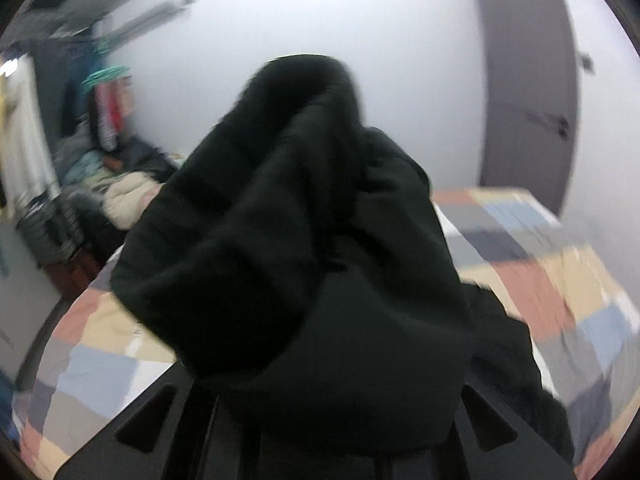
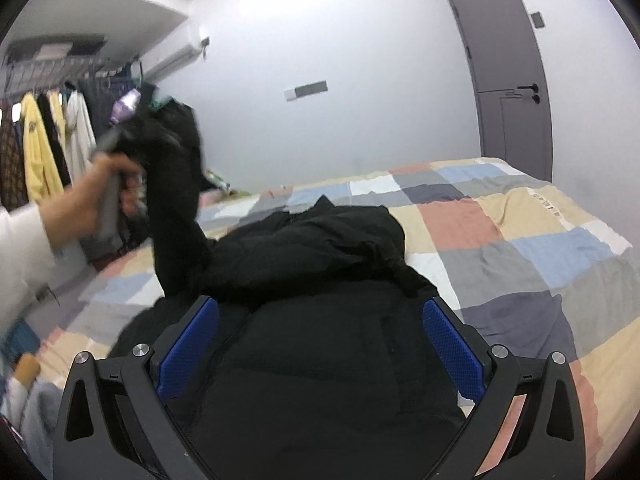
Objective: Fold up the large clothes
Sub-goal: 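Lift the sleeve with the left gripper and carry it across the jacket body, then lay the sleeve over the jacket and open the left gripper, then raise both grippers and move them over the jacket hem, then lower both grippers onto the black jacket hem and close them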
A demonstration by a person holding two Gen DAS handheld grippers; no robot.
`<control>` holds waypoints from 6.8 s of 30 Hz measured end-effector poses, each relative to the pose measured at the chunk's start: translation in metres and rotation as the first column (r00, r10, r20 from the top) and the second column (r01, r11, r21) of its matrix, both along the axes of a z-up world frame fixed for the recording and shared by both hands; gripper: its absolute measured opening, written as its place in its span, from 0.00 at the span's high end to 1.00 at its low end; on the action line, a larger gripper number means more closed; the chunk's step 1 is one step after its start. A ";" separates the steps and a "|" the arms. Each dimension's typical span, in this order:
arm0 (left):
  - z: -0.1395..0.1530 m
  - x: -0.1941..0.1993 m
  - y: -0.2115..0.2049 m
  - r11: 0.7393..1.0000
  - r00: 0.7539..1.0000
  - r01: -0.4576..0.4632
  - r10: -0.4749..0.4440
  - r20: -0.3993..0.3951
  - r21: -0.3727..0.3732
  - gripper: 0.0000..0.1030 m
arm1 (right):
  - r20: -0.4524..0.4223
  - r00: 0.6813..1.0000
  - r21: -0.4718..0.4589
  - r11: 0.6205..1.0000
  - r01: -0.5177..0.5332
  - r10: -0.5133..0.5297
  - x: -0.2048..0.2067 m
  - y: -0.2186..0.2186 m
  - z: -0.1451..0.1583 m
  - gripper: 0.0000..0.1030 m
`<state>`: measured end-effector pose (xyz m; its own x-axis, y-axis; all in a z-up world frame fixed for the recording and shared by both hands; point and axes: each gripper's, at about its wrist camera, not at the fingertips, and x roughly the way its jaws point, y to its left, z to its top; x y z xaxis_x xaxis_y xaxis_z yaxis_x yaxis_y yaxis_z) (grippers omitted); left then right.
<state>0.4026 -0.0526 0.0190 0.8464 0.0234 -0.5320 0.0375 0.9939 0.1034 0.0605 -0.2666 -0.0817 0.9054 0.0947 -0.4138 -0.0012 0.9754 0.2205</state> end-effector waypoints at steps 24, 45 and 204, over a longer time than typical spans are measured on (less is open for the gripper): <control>-0.176 0.040 -0.146 0.990 0.969 0.141 -0.134 -0.207 0.017 0.89 | -0.059 0.998 0.141 0.990 -0.027 0.035 0.024 -0.047 -0.035 0.00; -0.094 -0.064 -0.110 0.971 0.972 0.234 -0.235 -0.009 -0.055 0.00 | -0.061 0.996 0.036 0.997 -0.065 0.067 0.021 -0.020 -0.024 0.00; -0.291 -0.262 0.269 0.542 0.913 -0.071 -0.304 -0.274 -0.838 0.25 | -0.430 0.871 0.429 0.903 -0.034 0.237 0.025 -0.100 -0.152 0.11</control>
